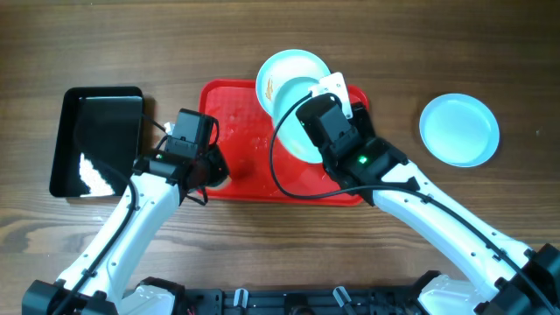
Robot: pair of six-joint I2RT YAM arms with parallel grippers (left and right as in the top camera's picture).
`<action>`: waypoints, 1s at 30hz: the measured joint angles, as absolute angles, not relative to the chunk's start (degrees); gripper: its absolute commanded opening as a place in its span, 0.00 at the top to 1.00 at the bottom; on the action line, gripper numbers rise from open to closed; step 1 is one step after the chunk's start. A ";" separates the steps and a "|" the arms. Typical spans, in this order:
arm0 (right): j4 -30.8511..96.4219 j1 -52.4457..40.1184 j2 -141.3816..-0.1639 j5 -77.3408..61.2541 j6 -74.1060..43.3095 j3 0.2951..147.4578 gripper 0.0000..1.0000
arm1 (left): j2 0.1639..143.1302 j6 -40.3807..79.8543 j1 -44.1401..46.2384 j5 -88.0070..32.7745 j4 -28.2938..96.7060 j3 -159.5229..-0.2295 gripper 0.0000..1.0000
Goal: Clean dirty plates on tray and stack at the side
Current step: 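Lift the cleaned plate up off the red tray with the right gripper, then carry the plate right and lower it onto the cleaned plate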
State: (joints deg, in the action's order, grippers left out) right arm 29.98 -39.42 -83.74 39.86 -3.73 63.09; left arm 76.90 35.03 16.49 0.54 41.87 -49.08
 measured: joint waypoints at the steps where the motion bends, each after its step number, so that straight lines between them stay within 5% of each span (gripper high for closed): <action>1: 29.76 -39.44 -83.74 41.30 -2.02 63.09 0.96 | 76.90 35.03 16.49 -0.08 41.47 -49.08 0.96; 30: 6.76 -53.91 -83.74 75.90 38.98 63.02 0.96 | 76.93 35.05 16.49 -3.16 40.03 -49.08 0.96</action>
State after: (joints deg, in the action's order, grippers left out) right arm 6.76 -53.91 -83.74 75.90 38.98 63.02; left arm 76.93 35.05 16.49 -3.16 40.03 -49.08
